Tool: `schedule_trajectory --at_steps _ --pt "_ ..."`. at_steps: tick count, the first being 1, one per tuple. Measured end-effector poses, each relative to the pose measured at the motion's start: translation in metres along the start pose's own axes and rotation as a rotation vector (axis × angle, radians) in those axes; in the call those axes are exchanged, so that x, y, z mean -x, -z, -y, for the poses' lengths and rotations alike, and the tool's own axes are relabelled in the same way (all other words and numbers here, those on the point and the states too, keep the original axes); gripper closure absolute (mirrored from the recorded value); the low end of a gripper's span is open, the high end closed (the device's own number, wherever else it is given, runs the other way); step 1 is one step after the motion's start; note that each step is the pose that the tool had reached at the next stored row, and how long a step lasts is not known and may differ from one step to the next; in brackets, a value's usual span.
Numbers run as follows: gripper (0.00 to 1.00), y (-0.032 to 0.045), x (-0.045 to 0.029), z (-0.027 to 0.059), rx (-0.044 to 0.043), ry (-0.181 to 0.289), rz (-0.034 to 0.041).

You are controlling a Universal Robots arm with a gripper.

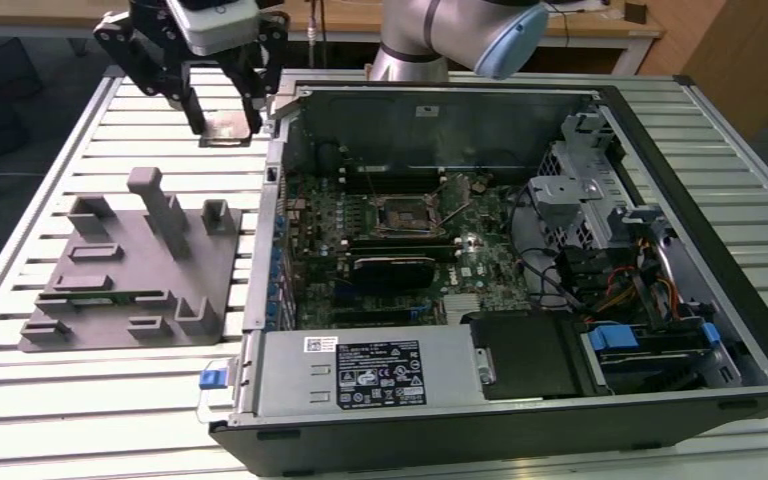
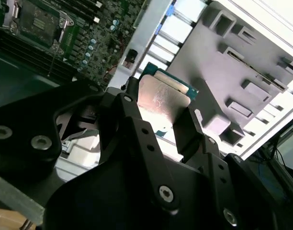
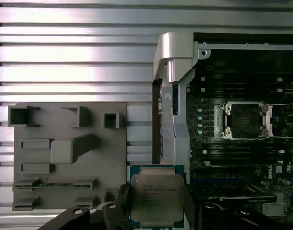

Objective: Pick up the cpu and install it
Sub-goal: 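Pick up the cpu and move it towards the insertion slot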

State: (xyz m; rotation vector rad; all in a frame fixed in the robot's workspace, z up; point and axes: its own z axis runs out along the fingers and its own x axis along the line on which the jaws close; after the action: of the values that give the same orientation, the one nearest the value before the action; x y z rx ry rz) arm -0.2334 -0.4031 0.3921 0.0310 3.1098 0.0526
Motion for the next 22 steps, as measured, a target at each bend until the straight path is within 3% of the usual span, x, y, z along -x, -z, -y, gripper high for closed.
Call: schedule_trajectory --at_steps 12,22 --pt "0.47 -0.0031 0.0422 -0.0008 -0.0001 0.000 -0.0002" --pt "0.47 -0.0073 0.0867 -0.0015 0.0000 0.000 0.0000"
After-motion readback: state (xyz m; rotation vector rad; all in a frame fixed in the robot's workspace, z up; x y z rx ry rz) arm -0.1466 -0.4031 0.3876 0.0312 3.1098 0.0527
